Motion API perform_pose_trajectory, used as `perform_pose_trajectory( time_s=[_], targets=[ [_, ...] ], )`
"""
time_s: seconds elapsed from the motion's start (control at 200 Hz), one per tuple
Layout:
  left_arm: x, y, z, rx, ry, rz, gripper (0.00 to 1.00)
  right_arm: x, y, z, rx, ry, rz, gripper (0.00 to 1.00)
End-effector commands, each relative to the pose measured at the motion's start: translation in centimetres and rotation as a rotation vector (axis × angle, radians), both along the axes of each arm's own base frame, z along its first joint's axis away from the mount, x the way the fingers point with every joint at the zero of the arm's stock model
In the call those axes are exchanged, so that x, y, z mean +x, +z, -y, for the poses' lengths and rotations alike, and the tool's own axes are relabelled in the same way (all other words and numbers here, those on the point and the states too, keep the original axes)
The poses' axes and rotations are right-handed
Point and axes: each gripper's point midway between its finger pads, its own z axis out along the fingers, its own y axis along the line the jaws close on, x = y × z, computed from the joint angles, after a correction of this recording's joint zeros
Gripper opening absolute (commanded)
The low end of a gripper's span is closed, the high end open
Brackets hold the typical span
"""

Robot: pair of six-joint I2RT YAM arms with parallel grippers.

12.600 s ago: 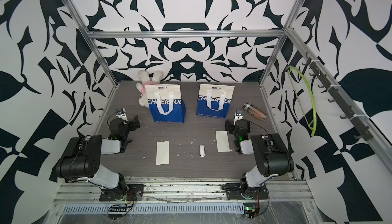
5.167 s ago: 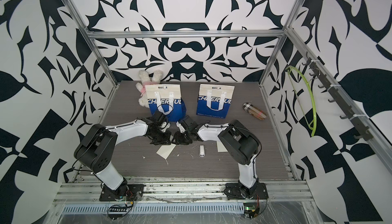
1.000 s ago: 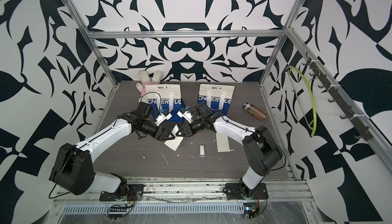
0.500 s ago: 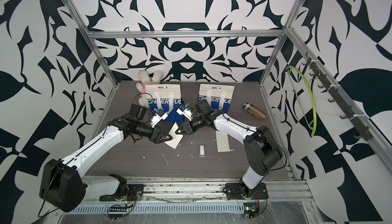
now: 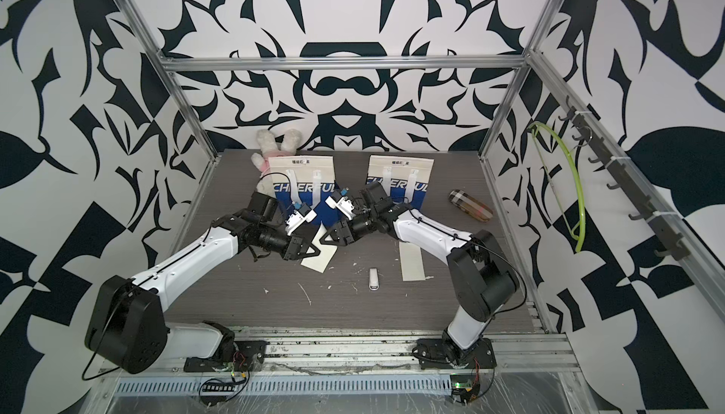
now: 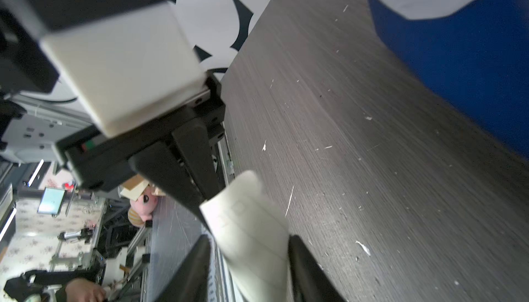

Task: Staple the receipts to the bags
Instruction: Pick up the receipt from the center of the board.

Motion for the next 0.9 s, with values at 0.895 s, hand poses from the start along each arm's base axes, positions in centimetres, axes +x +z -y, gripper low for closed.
perform_pose_trajectory(
  time_s=[0.895],
  targets=[
    [0.6, 3.2, -0.2, -0.139, 0.089, 0.265, 0.0, 0.3, 7.6, -0.6, 0.448, -0.088, 0.092, 0.38]
  ],
)
